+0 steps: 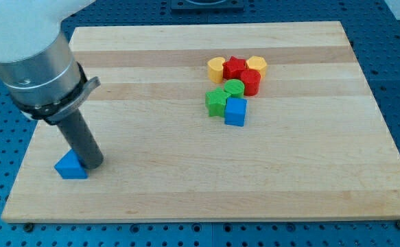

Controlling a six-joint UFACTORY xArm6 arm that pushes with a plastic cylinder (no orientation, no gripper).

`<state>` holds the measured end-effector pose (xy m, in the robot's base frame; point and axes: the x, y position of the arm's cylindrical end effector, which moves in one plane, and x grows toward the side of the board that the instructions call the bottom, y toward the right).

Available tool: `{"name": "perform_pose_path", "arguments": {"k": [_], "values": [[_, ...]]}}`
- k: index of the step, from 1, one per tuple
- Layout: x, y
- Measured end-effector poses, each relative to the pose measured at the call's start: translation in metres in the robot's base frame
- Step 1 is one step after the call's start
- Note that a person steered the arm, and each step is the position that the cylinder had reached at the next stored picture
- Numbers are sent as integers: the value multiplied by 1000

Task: Slide the cube close to the triangle

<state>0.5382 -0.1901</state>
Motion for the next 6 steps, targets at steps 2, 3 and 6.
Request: {"name": "perform_pose_path", "arguments": {"k": [2, 3, 6], "values": [[1, 27], [-13, 104], [-48, 303]]}}
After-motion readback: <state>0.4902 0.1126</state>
